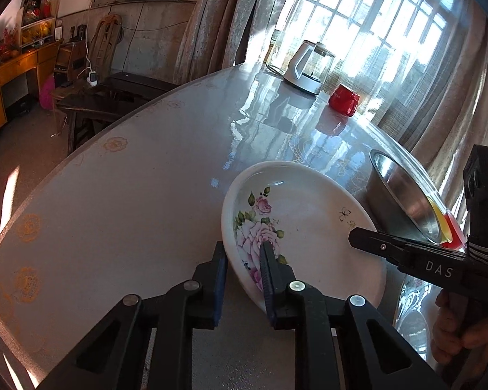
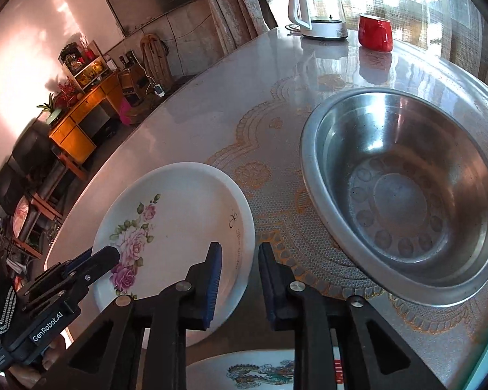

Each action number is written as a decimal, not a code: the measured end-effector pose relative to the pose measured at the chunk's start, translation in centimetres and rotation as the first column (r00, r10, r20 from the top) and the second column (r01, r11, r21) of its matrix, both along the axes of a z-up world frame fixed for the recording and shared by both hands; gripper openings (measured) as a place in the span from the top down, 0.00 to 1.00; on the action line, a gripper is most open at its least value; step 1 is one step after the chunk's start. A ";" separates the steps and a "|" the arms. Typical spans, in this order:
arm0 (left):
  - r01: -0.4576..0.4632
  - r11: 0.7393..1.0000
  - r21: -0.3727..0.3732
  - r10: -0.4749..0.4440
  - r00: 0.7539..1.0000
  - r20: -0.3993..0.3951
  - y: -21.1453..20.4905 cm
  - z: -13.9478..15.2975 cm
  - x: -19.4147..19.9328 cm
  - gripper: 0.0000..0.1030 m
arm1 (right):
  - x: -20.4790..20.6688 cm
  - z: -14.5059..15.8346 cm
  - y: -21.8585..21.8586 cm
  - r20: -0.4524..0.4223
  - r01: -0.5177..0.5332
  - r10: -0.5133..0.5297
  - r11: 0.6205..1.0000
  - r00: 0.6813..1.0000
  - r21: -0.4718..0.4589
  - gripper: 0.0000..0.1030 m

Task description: Organize plates and bowls

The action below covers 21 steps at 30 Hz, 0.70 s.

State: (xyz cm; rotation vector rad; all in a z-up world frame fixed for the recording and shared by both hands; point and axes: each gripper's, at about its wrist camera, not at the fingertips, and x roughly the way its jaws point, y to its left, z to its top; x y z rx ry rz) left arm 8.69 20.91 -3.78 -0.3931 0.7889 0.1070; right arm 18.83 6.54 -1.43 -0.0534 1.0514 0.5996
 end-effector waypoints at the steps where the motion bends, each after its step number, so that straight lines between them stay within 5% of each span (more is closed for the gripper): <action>1: -0.002 1.000 0.006 0.002 1.000 -0.002 -0.1 0.0 0.0 0.81 | 0.0 -0.3 0.2 -0.004 -0.007 0.007 1.000 1.000 -0.014 0.80; 9: -0.003 0.999 0.051 0.002 1.000 0.012 -0.9 0.7 -0.3 0.80 | -0.4 -0.2 -0.3 0.018 0.013 -0.013 1.000 1.000 -0.002 0.82; 21: 0.041 0.998 0.038 -0.044 0.995 0.085 -2.1 4.1 -1.5 0.80 | -2.5 2.5 -4.0 0.046 0.051 -0.059 0.988 0.997 0.147 0.82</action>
